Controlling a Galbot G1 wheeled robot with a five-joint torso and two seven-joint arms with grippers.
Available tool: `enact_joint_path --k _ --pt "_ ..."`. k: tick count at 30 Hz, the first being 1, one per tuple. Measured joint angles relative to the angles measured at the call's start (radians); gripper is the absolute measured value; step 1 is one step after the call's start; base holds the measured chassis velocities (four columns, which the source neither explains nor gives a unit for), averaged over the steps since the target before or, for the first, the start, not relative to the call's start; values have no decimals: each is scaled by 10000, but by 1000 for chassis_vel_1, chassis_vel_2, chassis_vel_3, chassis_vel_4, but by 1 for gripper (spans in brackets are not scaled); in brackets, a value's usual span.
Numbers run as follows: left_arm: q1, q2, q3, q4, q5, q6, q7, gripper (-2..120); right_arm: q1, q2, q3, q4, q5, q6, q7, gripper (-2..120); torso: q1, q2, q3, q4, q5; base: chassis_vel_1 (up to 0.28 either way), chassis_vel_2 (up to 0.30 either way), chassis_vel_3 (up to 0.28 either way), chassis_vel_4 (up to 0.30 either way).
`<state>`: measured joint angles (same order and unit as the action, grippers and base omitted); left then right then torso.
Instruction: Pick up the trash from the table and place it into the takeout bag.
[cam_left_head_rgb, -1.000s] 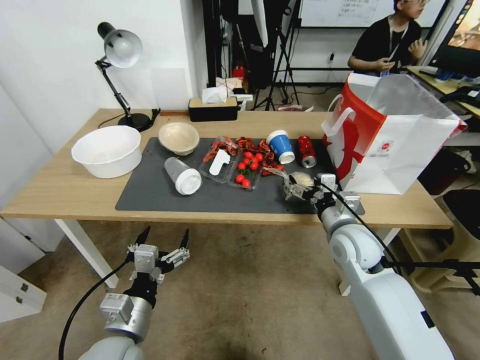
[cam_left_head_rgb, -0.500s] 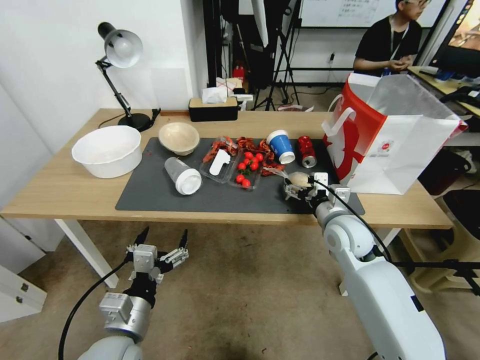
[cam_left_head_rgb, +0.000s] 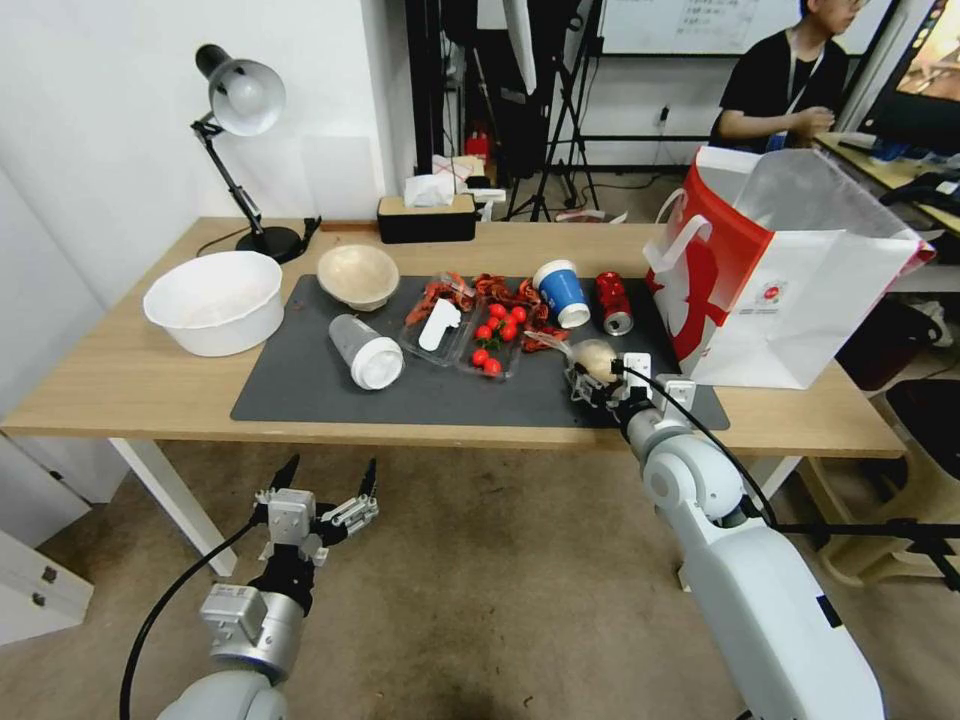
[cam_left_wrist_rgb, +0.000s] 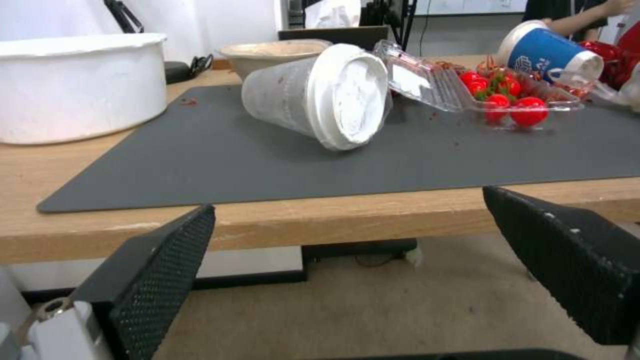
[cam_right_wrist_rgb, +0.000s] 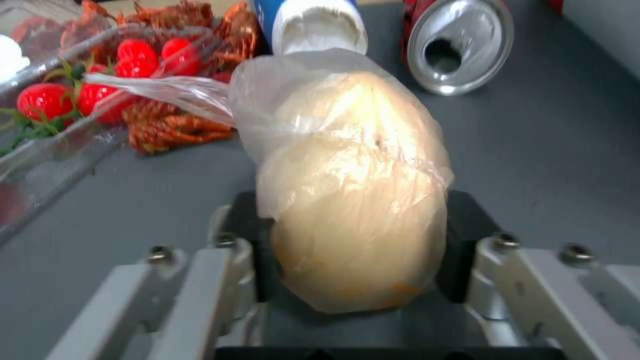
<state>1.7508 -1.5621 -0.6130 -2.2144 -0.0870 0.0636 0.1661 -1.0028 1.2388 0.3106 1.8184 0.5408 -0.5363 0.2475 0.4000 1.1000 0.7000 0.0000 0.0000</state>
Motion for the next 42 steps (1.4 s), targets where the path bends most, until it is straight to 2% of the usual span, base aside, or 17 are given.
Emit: enact_joint_path --k 8,11,14,16,17,19,21,22,25,33,42 --pt "47 15 21 -18 -15 -23 -70 100 -155 -84 77 217 -621 544 -256 13 0 0 0 1 1 0 0 0 0" --pt "59 24 26 -29 -16 -28 -90 100 -226 -143 120 381 -815 756 -372 10 0 0 0 0 1 0 0 0 0" --pt "88 38 38 -71 -17 -30 -119 100 -267 -402 259 910 -947 1086 -639 10 0 0 0 0 1 0 0 0 0" --pt "133 46 60 -129 -16 -31 -129 100 -79 -1039 412 1692 -749 1386 -907 10 0 0 -1 0 1 0 0 0 0" --pt "133 46 60 -129 -16 -31 -129 100 -79 -1039 412 1692 -749 1386 -907 10 0 0 -1 0 1 0 0 0 0" --pt "91 9 -22 -143 -160 -32 -117 100 504 -1907 552 2319 110 1553 -858 9 0 0 -1 0 1 0 0 0 0" --pt "59 -12 -134 -169 -240 -32 -98 100 958 -2350 612 2455 637 1560 -641 9 0 0 0 0 1 0 0 0 0" --pt "59 -12 -134 -169 -240 -32 -98 100 958 -2350 612 2455 637 1560 -641 9 0 0 0 0 1 0 0 0 0" --pt "106 -12 -246 -270 -317 -32 -67 100 1950 -3022 706 2411 1653 1560 13 9 0 0 0 0 1 0 0 0 0" --pt "170 17 -359 -306 -421 -45 -63 100 3033 -3602 933 1446 2310 1523 716 9 0 0 0 0 2 0 0 0 0" --pt "184 87 -491 -329 -541 -56 -51 100 3739 -4022 894 913 3051 394 2165 9 0 0 0 -1 1 0 0 0 0"
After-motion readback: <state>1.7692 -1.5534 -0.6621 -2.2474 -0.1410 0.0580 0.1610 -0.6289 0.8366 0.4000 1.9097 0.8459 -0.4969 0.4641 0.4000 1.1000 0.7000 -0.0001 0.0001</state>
